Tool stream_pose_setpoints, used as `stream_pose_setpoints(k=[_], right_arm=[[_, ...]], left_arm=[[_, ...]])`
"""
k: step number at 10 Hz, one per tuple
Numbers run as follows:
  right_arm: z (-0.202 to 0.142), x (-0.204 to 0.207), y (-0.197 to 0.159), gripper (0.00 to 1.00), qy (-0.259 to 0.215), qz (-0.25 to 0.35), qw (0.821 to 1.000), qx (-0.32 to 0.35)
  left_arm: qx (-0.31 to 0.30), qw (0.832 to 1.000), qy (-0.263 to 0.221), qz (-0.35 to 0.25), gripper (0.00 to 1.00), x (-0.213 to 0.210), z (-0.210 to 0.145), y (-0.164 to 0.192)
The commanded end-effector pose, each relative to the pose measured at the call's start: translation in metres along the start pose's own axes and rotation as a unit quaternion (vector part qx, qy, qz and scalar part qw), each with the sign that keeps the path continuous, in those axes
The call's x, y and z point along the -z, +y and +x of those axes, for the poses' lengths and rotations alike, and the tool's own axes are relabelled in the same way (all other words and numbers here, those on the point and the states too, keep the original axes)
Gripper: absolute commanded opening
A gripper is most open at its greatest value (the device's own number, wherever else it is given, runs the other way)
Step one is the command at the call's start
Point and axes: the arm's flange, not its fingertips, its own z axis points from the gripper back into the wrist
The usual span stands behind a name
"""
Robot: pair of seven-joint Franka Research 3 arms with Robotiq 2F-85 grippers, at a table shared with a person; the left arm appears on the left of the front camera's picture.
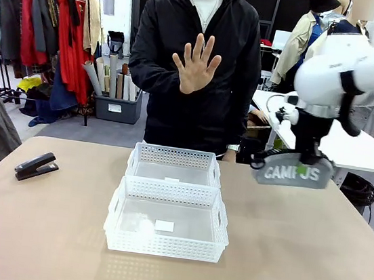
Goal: Distribute items into two baskets.
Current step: Move the picked Pencil pouch towards the Organizing basket indicated by the person, stopping as directed, then place the picked Pencil pouch into the Organizing basket as instructed by the person.
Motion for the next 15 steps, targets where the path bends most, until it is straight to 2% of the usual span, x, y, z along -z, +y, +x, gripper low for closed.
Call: stream_pose_setpoints(k=[1, 4, 6, 15], right_arm=[[-0.0001, 0.0011, 0.0116, 0.00, -0.033, -0.003, 0.999, -0.004], [-0.0069, -0.0016, 0.0145, 0.00, -0.047, 0.000, 0.999, -0.019], [-0.0043, 0.0009, 0.0146, 0.00, -0.028, 0.007, 1.000, 0.004], [-0.0043, 0.0009, 0.0146, 0.00, -0.028, 0.007, 1.000, 0.004]], left_arm=[[0.002, 1.000, -0.002, 0.001, 1.00, -0.0004, 0.0001, -0.0022], [0.002, 1.000, -0.002, 0.001, 1.00, -0.0004, 0.0001, -0.0022], [0.002, 1.000, -0.002, 0.001, 1.00, -0.0004, 0.0001, -0.0022], [0.002, 1.000, -0.002, 0.001, 1.00, -0.0004, 0.0001, -0.0022]])
